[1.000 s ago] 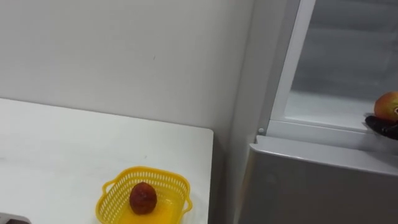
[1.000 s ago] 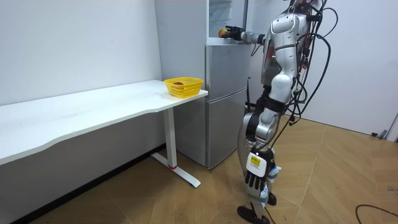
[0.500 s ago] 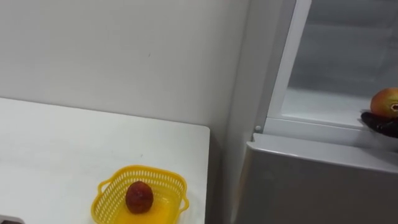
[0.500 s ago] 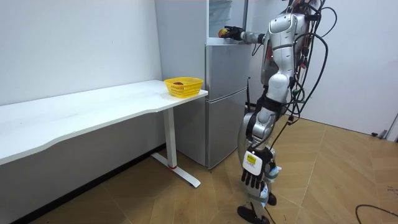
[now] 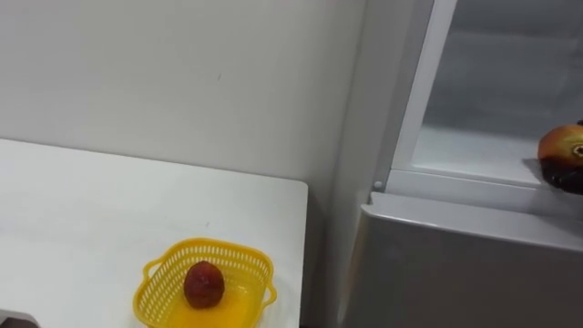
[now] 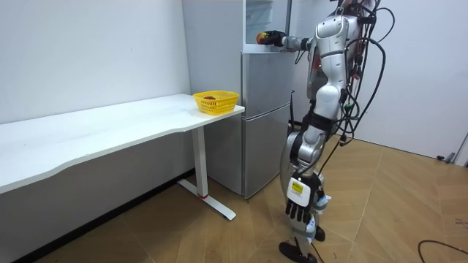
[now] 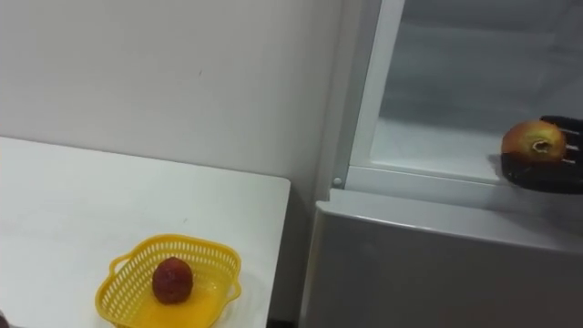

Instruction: Retrieve from the upper fridge

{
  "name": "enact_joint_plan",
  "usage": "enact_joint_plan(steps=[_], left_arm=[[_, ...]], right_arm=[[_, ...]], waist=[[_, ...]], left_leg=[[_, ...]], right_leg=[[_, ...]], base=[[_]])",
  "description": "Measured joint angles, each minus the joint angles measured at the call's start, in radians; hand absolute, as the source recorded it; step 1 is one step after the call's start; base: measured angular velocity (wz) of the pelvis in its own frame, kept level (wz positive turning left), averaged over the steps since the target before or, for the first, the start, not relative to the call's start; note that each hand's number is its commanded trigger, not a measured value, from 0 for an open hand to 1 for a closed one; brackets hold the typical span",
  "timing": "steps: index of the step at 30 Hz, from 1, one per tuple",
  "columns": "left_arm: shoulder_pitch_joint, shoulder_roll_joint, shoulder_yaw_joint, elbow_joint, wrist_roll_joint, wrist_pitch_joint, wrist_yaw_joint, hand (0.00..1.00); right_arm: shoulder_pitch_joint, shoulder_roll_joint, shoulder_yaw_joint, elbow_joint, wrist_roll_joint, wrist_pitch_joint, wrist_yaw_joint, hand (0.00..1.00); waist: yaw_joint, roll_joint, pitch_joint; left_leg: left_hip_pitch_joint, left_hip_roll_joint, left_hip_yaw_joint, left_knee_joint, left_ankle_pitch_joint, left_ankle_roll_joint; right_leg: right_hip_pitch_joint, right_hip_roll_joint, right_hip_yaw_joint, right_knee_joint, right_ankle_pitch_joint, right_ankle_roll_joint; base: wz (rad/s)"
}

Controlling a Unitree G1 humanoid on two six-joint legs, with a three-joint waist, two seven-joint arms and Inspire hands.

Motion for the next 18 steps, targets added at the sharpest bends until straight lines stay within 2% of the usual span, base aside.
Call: enact_joint_plan(steps=[7, 12, 15, 18], left_arm=[[-0.003, 0.0, -0.007, -0.004, -0.017, -0.007, 0.008, 0.0], [-0.004, 0.0, -0.006, -0.003, -0.017, -0.007, 0.024, 0.0], [-0.005, 0.0, -0.006, 0.0, -0.017, -0.005, 0.037, 0.0], [-0.013, 0.0, -0.006, 0.001, -0.018, -0.009, 0.046, 0.0]], right_arm=[[-0.028, -0.012, -0.001, 0.002, 0.001, -0.007, 0.001, 1.0], [-0.038, -0.021, 0.0, 0.005, -0.018, -0.006, 0.001, 1.0], [-0.037, -0.021, 0.002, 0.007, -0.023, 0.001, 0.005, 1.0], [-0.038, -0.022, -0.002, 0.022, -0.019, -0.001, 0.0, 1.0]], waist=[[-0.004, 0.011, 0.0068], [0.002, 0.007, 0.0064], [0.001, -0.002, 0.0067], [0.012, -0.004, 0.0065]], left_leg=[[-0.005, 0.0, -0.006, -0.011, 0.0, -0.001], [-0.004, -0.001, -0.02, -0.01, 0.002, -0.003], [-0.001, 0.0, -0.024, -0.009, 0.003, -0.004], [0.002, -0.001, -0.025, -0.009, 0.003, -0.004]], right_leg=[[-0.005, 0.0, -0.007, -0.001, 0.0, 0.0], [-0.006, -0.001, -0.018, -0.001, 0.0, 0.0], [-0.004, -0.003, -0.019, -0.003, 0.0, 0.0], [-0.001, -0.003, -0.021, -0.004, 0.0, 0.0]], base=[[0.02], [0.07], [0.0], [0.0]])
